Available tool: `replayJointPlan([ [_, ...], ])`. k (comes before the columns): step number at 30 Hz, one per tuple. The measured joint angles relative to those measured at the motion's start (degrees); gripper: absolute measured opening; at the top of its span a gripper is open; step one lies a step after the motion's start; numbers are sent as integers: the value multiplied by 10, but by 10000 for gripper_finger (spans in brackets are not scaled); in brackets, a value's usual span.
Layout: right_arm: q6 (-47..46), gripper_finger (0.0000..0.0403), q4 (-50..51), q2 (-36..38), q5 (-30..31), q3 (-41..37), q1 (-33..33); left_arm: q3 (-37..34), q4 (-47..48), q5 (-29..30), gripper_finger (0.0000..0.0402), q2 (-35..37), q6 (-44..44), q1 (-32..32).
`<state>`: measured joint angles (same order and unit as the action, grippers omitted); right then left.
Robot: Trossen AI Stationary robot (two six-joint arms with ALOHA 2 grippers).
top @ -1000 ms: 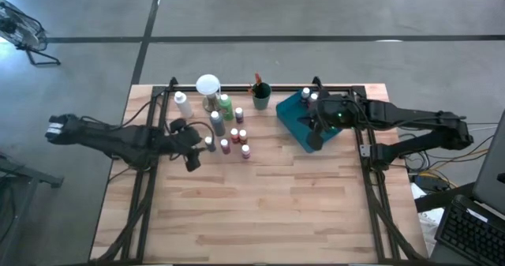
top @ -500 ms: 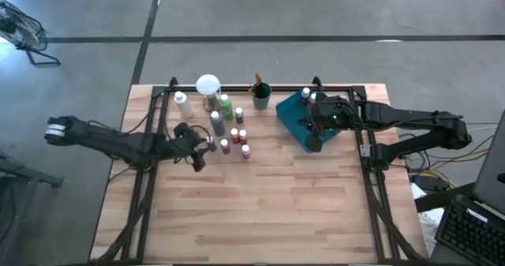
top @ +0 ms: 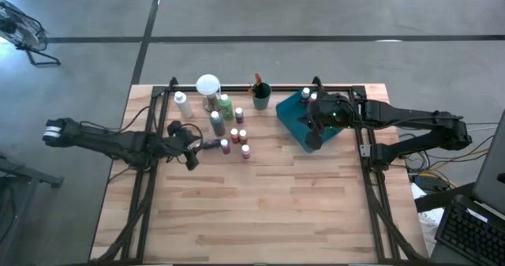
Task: Pick & Place Paint Supplies
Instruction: Put the small blue paint bottle into the blue bin
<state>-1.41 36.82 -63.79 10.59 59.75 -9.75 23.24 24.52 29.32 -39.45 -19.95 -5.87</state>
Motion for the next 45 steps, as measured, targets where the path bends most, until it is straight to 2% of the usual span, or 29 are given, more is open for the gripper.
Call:
replayJointPlan([
  [16, -1, 8, -11, 0, 0, 0, -4, 5, 10, 6, 181, -5, 15, 0],
  [19, -2, 8, -11, 1, 0, 0, -4, 9, 14, 2, 181, -4, -5, 0],
  [22, -10, 8, -4, 4, -1, 0, -4, 9, 69, -31, 181, -6, -44, 0],
  [24, -8, 8, -3, 4, -1, -1, -4, 9, 104, -27, 181, -12, -54, -1],
  [27, 11, 8, -24, 0, -1, -2, -8, 13, 96, -1, 184, -32, -34, 7],
  [32, 14, 8, -33, 0, -1, -2, -8, 20, 97, -20, 198, -91, -24, 17],
  [38, 19, 8, -42, 0, -1, -2, -8, 21, 87, -44, 234, -157, -23, 43],
  [45, 20, 8, -44, 0, -1, -2, -8, 60, 57, -58, 269, -199, 70, 82],
])
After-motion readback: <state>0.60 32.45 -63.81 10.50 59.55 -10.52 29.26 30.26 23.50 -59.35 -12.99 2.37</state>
